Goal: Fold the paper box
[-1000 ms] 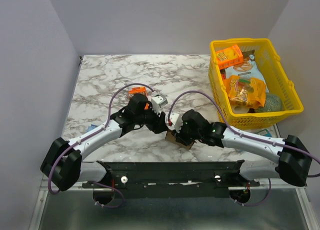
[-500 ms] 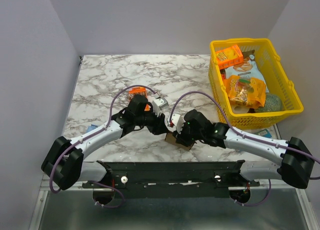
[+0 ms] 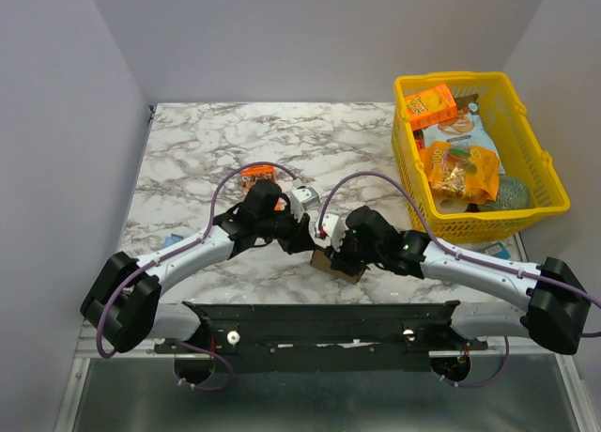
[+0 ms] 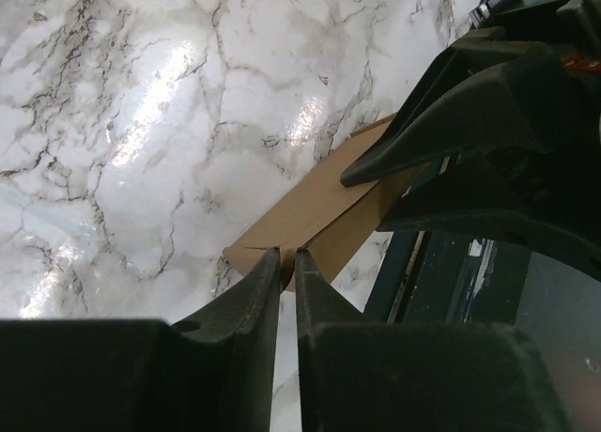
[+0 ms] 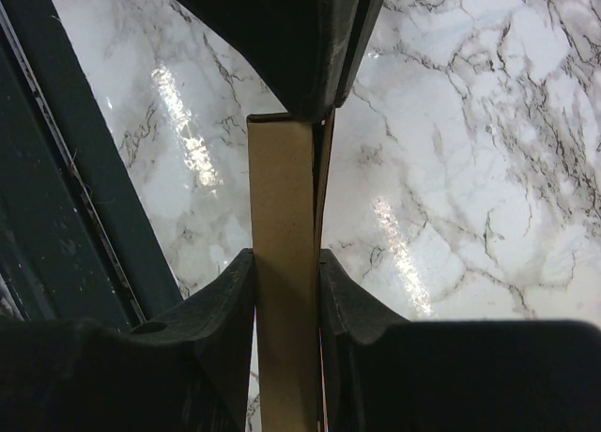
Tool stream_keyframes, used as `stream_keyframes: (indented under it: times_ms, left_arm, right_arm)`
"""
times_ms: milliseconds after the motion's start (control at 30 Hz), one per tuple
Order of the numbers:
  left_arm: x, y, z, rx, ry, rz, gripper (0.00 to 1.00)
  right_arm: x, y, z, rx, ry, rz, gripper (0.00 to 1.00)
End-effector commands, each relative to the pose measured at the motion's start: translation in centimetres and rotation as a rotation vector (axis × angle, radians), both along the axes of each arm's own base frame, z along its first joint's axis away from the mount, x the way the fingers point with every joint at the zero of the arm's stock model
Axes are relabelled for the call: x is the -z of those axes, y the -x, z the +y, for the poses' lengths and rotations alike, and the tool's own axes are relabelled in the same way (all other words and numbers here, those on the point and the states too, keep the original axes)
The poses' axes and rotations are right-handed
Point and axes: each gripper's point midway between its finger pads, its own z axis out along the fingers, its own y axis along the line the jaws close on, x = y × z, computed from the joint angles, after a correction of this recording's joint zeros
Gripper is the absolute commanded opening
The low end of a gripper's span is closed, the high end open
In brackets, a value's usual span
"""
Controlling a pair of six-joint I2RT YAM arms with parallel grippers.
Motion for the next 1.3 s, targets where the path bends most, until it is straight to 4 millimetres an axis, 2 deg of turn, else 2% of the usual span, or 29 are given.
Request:
stream_keyframes:
  times_ms: [0,200,433,500,833,1033,1267]
  left_arm:
    - [0.1,0.5,-0.5,0.039,-0.004,-0.002,0.10]
    - [0.8,0.9,-0.7,0.041,-0.036,0.015,0.00]
    - [1.6,0.6,-0.7,-0.012,-0.097,0.034,0.00]
    - [1.9,0.6,-0.7,-0.042,-0.112,0.087,0.00]
    - [0.4,0.5,-1.8,-0.152,-0.105,0.283,0.00]
    - [0.9,1.2,-2.0,-0.198,-0.104,0.402,0.00]
    - [0.6,1.5,-2.1,-0.242,-0.057,0.434,0.00]
  right_arm:
    - [-0.5,-0.3,0.2,-0.011,-0.024,-0.021,0.32]
    - [-0.2,-0.7,0.0,0.008,-0.009,-0.035,0.32]
    - [0.0,-1.3,-0.2,0.032,0.009,-0.055,0.31]
    - [0.2,-1.8,-0.6,0.055,0.028,-0.074,0.31]
    - [1.6,-3.3,-1.8,0.139,0.112,-0.109,0.31]
    - [1.5,-3.6,-1.9,0.150,0.119,-0.116,0.31]
    - [1.8,-3.5,-1.8,0.154,0.117,-0.102,0.31]
